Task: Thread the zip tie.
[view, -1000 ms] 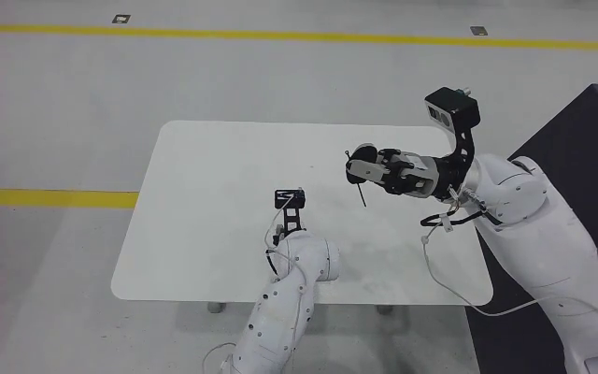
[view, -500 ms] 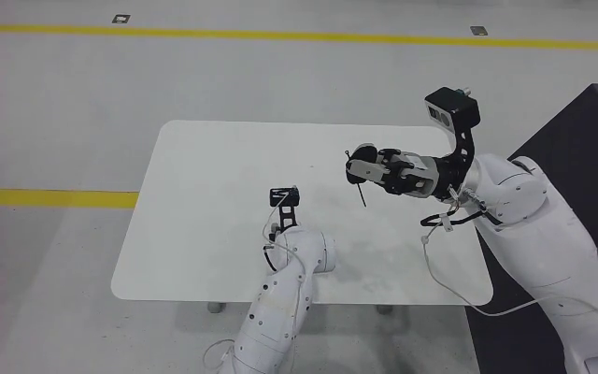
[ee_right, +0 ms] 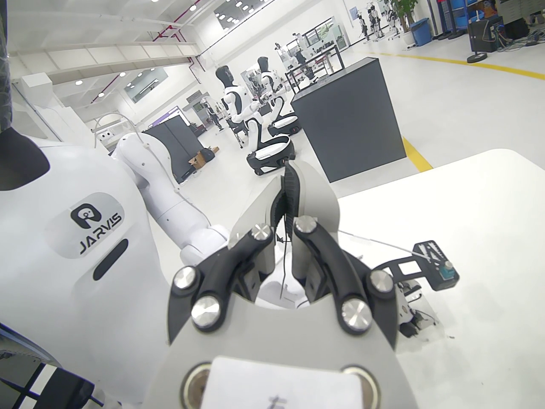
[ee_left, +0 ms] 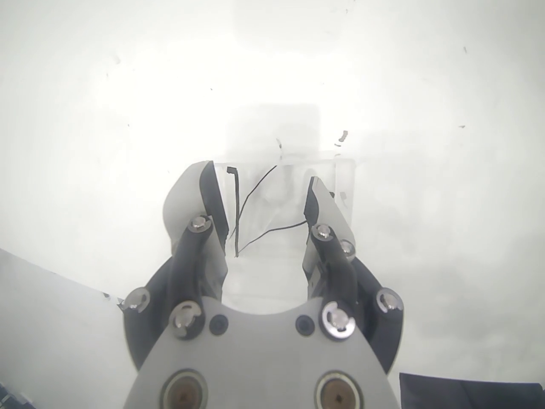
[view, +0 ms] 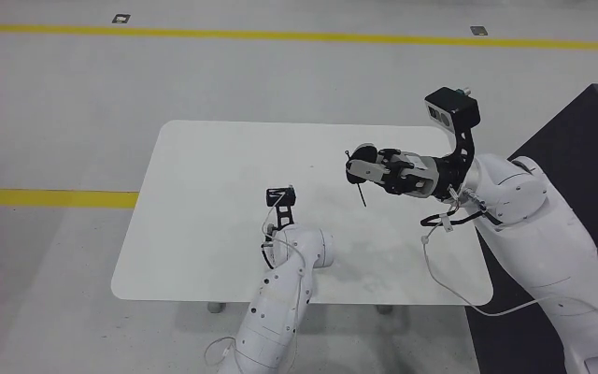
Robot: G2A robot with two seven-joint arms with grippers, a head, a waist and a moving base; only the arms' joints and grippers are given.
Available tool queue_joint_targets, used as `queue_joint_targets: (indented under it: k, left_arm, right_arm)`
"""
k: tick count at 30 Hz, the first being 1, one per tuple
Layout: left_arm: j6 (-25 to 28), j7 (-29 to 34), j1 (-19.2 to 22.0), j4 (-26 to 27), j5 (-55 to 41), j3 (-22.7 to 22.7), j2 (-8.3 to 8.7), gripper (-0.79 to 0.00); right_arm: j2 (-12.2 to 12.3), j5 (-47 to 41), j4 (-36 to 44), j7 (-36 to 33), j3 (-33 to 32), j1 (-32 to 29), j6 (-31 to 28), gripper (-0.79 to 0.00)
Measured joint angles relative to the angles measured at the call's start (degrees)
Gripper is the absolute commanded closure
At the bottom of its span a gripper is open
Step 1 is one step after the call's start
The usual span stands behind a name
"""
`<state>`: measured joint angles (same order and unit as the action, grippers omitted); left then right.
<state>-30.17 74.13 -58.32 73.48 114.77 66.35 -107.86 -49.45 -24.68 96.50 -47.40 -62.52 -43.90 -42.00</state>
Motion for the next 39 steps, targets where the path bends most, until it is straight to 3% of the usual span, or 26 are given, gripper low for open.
queue_joint_targets:
  k: [16, 17, 20, 27, 38, 39]
  left_arm:
    - [1.2, 1.2, 1.7, -5.1, 1.6, 2.2, -0.91, -0.302]
    - [1.2, 1.2, 1.8, -5.4, 1.5, 2.2, -0.96, -0.283]
    - [1.2, 1.2, 2.1, -6.2, 1.2, 2.3, -1.1, -0.126]
    - [1.1, 1.1, 1.9, -4.6, 0.8, 1.9, -1.11, 0.0]
    - [2.2, 2.2, -1.4, 2.7, 2.2, 0.4, 0.09, 0.0]
    - [2.1, 2.1, -1.5, 2.8, 2.1, 0.5, 0.18, -0.151]
  right_arm:
    - [0.0, 0.0, 0.0, 0.0, 0.0, 0.0, 0.0, 0.0]
    - [0.0, 0.0, 0.0, 0.0, 0.0, 0.0, 0.0, 0.0]
    - [0.0, 0.0, 0.0, 0.0, 0.0, 0.0, 0.0, 0.0]
    - [0.0, 0.0, 0.0, 0.0, 0.0, 0.0, 0.0, 0.0]
    - [0.0, 0.0, 0.0, 0.0, 0.0, 0.0, 0.0, 0.0]
    - [0.0, 0.0, 0.0, 0.0, 0.0, 0.0, 0.0, 0.0]
